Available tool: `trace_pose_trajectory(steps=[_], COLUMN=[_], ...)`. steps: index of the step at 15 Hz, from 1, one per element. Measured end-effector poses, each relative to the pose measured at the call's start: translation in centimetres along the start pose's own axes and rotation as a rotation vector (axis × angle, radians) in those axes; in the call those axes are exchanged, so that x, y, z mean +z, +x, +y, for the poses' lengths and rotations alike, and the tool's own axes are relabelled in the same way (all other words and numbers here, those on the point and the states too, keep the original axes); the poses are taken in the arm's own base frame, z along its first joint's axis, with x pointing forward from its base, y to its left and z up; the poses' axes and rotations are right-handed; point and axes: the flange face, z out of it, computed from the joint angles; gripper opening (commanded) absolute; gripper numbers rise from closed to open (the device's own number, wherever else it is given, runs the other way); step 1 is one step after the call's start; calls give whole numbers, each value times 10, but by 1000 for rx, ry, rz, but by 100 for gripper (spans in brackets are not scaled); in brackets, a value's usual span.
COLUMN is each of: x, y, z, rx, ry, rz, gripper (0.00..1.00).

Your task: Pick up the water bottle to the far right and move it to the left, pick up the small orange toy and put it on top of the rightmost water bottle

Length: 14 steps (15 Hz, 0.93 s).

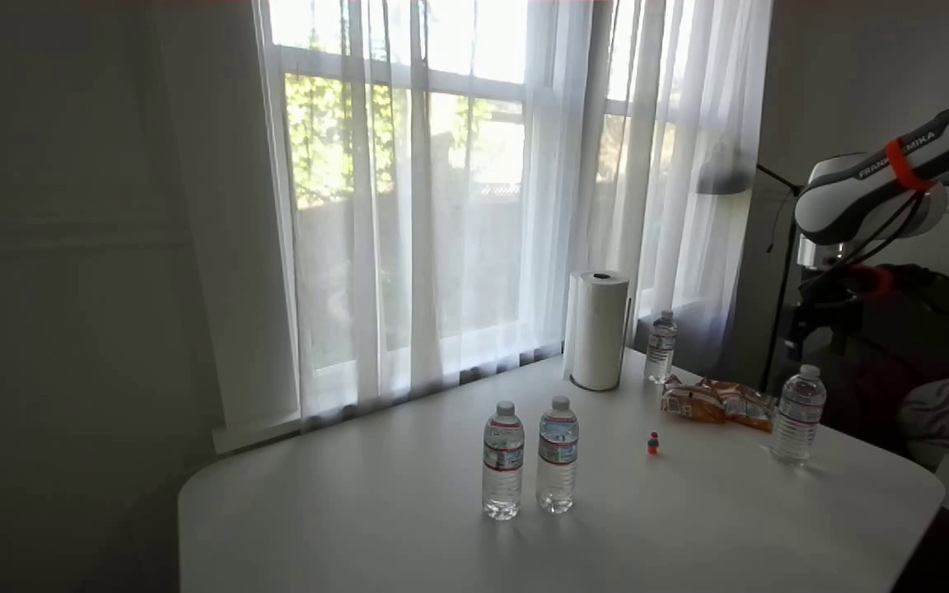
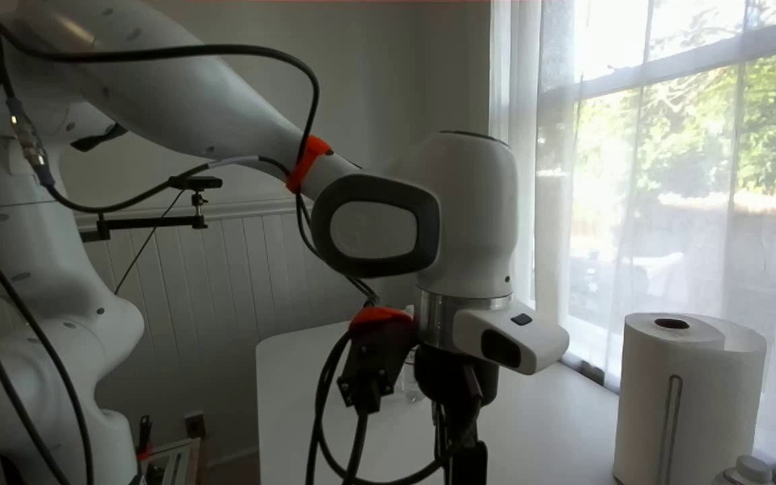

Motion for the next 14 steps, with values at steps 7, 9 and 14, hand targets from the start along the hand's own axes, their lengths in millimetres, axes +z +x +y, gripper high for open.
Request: trace_pose_trajectory(steps=[7,9,14], x=[23,25,28], y=[6,7,8], z=[-3,-3,-3], rx=[9,8,4], ry=[9,7,5], rz=[-34,-33,-35], gripper=[59,44,10])
